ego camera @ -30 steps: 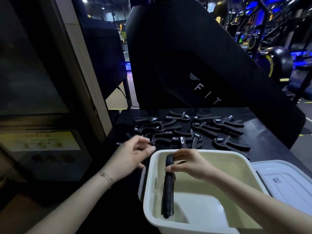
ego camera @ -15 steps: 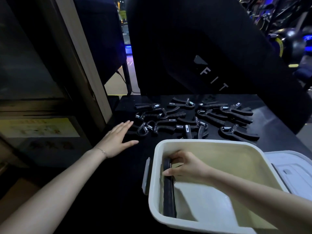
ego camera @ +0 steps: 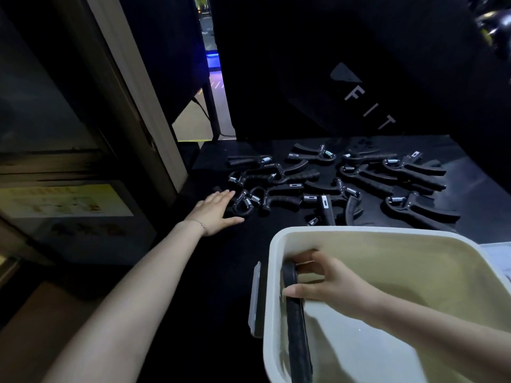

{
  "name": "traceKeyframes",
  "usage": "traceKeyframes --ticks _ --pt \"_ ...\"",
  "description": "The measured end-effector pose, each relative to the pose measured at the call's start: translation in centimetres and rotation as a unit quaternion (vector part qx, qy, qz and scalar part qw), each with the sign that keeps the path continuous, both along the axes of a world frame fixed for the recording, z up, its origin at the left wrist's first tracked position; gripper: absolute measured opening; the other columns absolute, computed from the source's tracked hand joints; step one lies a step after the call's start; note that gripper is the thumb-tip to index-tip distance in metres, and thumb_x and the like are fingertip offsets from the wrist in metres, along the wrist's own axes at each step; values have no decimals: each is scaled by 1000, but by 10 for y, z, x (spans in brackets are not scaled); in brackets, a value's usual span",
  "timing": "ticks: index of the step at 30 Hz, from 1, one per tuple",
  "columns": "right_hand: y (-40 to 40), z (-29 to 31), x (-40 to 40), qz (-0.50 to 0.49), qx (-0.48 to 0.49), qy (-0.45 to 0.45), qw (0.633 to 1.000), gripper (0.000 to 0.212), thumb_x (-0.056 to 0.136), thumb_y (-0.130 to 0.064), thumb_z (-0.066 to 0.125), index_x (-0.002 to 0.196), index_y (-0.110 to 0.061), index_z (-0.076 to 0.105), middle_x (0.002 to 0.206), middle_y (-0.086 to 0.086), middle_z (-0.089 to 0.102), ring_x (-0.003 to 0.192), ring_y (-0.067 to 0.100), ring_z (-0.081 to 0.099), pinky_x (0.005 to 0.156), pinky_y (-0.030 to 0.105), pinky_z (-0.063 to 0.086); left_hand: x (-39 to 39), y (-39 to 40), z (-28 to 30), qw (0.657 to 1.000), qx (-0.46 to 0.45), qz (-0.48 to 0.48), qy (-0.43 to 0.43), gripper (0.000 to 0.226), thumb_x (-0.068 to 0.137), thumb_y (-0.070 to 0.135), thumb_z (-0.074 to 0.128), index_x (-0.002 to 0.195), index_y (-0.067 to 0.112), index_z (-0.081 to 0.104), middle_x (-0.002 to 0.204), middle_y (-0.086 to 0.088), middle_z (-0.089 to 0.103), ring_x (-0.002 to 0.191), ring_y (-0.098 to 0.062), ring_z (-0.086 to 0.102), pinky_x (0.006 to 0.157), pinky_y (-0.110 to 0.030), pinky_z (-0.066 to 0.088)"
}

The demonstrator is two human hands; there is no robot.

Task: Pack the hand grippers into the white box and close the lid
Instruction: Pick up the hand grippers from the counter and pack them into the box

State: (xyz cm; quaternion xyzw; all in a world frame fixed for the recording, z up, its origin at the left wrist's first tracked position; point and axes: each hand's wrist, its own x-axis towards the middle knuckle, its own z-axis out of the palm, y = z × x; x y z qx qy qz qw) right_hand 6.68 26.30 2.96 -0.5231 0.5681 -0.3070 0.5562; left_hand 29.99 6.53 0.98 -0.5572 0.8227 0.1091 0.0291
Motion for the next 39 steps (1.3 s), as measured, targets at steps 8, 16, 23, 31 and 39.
traceKeyframes --ticks 8,16,23,31,39 --pt "-2 4 1 13 -19 20 1000 48 70 -21 81 111 -17 56 108 -3 66 101 6 63 93 32 52 -16 -22 -24 999 31 5 -35 82 87 60 46 150 29 4 160 3 0 146 -18 -3 114 -52 11" --pt "-1 2 0 12 -16 30 999 55 68 -24 82 115 -15 54 108 -5 64 103 7 62 95 34 51 -16 -17 -27 999 -28 -27 16 69 83 56 57 143 38 30 139 -6 40 135 -24 26 113 -39 17" --pt "2 9 3 24 9 46 999 55 71 -32 79 117 -20 50 110 -6 61 97 8 63 89 31 53 -14 22 -10 989 -5 32 143 63 72 59 67 130 48 45 107 0 41 110 -19 40 104 -31 33" --pt "9 20 8 11 46 -16 999 35 83 -19 69 113 -17 49 112 5 61 80 7 62 66 19 52 -21 60 70 926 -2 46 374 49 73 58 67 118 52 51 110 3 50 108 -11 47 99 -26 33" --pt "15 18 10 3 65 -12 998 45 78 -26 74 114 -18 47 112 2 60 75 10 59 67 26 50 -35 97 123 865 34 39 499 47 63 70 61 107 54 53 106 2 66 108 -18 58 94 -32 44"
